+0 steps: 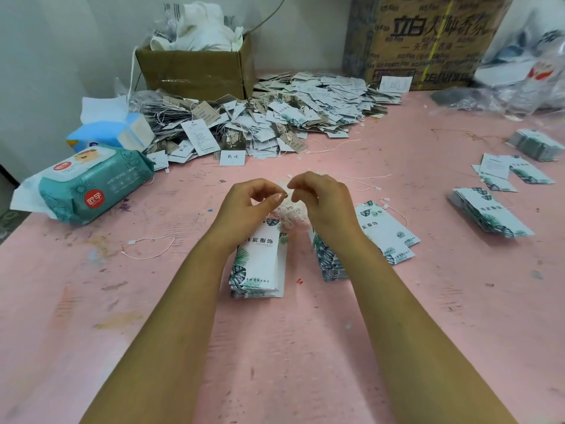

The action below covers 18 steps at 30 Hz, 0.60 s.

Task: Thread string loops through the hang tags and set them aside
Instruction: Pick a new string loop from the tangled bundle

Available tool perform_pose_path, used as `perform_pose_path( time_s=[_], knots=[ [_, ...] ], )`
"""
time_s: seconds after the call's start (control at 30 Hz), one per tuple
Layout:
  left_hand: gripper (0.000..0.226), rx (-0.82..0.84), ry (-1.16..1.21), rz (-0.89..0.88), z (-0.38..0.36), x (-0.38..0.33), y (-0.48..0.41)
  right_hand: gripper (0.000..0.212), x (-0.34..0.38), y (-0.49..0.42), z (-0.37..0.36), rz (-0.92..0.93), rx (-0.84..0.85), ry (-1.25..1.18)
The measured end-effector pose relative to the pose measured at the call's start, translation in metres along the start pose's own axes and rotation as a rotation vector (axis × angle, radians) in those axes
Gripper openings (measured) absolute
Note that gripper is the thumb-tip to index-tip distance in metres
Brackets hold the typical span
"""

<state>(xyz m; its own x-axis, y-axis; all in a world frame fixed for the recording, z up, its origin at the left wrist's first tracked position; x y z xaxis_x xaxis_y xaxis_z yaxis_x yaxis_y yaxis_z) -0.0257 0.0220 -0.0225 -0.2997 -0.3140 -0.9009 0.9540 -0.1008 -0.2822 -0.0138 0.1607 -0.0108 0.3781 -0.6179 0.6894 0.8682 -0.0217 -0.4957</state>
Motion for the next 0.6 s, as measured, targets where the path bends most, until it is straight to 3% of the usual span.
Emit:
perform_pose_path(
  time_s=[0.1,0.33,0.6],
  knots=[
    [0.014,-0.028,-0.107,0.017,0.003,0.006,0.0,0.031,-0.003,-0.001,-0.001,0.085,-0.004,0.233],
    [0.011,-0.099,-0.294,0.054,0.008,0.009,0.002,0.04,-0.016,0.0,0.007,0.102,-0.035,0.443],
    [0.021,-0.091,-0.324,0.084,0.012,0.013,0.0,0.032,-0.024,0.002,0.022,-0.077,-0.15,0.373]
  ],
)
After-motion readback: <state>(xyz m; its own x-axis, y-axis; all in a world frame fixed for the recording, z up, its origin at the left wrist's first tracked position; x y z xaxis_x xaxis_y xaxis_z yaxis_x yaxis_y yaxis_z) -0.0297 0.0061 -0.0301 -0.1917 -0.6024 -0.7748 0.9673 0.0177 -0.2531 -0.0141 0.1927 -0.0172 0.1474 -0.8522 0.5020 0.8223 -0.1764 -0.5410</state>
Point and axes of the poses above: each hand's wrist, its own y-axis away from the middle knuckle, its own z-axis out of the back of the hand, x = y × z, the point moved 4 cm from there along -y, towards the middle knuckle, and after that the axes turned 6 degrees about -x, right-handed, at the moved point
